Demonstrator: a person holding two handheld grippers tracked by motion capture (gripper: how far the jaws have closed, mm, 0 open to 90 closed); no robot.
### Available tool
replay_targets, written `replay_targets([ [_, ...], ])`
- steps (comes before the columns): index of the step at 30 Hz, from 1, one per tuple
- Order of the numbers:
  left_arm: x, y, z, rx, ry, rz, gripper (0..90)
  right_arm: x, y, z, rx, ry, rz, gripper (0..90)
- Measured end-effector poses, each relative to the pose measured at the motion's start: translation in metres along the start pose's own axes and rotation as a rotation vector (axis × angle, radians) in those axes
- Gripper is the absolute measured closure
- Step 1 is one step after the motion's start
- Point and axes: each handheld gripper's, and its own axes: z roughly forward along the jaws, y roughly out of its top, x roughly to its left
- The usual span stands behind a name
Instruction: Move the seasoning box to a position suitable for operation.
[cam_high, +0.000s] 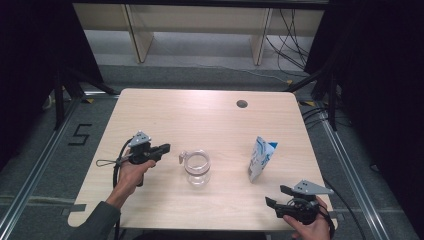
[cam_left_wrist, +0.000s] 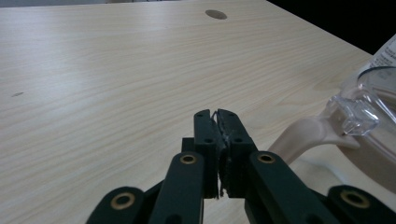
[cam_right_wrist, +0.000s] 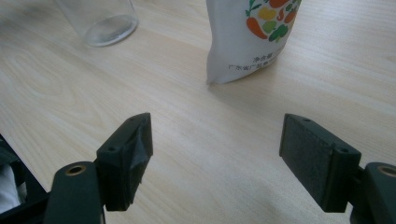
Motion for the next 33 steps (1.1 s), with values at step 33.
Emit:
replay_targets([
  [33,-0.009,0.017,0.041,0.112,-0.192,0.042,89.4,-0.003,0.000,0.003,-0.009,-0.010,-0.048,26.9],
])
